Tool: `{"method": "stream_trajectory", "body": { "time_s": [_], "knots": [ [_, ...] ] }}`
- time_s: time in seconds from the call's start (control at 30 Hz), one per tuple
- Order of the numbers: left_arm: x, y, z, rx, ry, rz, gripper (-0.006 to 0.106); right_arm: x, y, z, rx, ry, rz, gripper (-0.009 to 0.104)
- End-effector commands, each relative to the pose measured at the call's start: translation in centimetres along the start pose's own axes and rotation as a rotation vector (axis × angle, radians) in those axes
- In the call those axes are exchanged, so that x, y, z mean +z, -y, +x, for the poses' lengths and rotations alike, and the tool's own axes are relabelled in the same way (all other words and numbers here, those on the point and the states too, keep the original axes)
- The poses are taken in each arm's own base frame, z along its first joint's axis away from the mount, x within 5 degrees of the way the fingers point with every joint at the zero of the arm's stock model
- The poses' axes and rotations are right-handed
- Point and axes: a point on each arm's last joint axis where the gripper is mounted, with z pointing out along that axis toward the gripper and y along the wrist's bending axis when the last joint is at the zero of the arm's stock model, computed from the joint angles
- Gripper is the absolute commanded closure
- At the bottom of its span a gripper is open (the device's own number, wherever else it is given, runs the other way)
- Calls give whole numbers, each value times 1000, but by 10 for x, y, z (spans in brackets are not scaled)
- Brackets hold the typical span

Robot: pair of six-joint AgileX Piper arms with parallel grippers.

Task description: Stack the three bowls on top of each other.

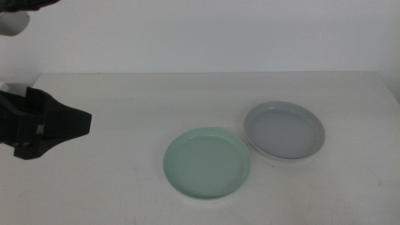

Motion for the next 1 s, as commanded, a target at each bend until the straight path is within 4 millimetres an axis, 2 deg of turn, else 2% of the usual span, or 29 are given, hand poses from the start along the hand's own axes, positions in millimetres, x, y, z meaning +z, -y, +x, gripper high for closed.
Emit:
{"method": "stream_trajectory", "body": {
  "time_s": [0.0, 0.17, 0.4, 0.47, 0.6, 0.73, 0.83, 0.97],
  "knots": [
    [-7, 3, -10, -10, 85, 10, -5, -9, 2, -26, -21, 113, 18, 43],
    [-7, 3, -10, -10, 85, 10, -5, -20, 3, -77, -17, 63, 10, 43],
    [-7, 3, -10, -10, 85, 10, -5, -7, 5, -139, -12, -122, -9, 43],
    [-7, 3, -10, -10, 85, 10, -5, 4, 7, -163, -22, -106, 0, 43],
    [-7, 3, -10, -10, 85, 10, -5, 32, 8, -203, 70, -144, -8, 43],
    [-7, 3, -10, -10, 85, 10, -5, 63, 9, -236, 135, -173, -11, 43],
    [-7, 3, -10, -9, 85, 9, -5, 94, 11, -250, 142, -214, -9, 43],
    [-7, 3, -10, -9, 85, 9, -5, 138, 12, -254, 155, -295, -13, 43]
  ]
}}
